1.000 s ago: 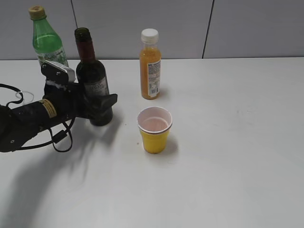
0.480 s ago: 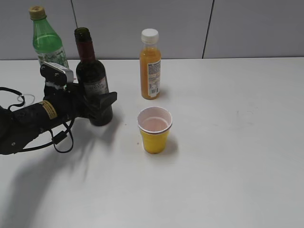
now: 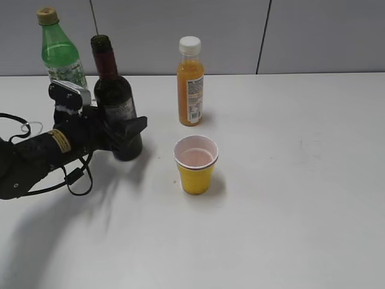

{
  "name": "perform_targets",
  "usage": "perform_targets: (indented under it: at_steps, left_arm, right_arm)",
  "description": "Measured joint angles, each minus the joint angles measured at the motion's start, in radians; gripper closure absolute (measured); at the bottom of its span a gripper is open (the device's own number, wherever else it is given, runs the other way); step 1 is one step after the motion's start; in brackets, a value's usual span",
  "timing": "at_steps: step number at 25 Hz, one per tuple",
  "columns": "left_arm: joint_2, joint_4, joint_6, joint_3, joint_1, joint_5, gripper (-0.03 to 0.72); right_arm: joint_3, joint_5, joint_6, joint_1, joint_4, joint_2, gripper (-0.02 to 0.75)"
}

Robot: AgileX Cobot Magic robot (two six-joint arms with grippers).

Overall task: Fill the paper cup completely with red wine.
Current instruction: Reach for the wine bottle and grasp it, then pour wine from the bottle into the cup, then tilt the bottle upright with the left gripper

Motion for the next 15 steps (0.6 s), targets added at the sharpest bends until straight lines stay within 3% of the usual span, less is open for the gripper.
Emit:
perform_targets:
  at_steps: [7, 15]
  left_arm:
    - [-0.052, -0.027, 0.001, 0.08, 0.0, -0.002, 0.133]
    - [-0.166, -0.094, 0.083, 0.189, -0.031, 0.003, 0.135]
  right_arm:
    - [0.0, 0.0, 0.0, 0.0, 0.0, 0.0, 0.228]
    - [0.0, 0.0, 0.001, 0.0, -0.001, 0.0, 0.193]
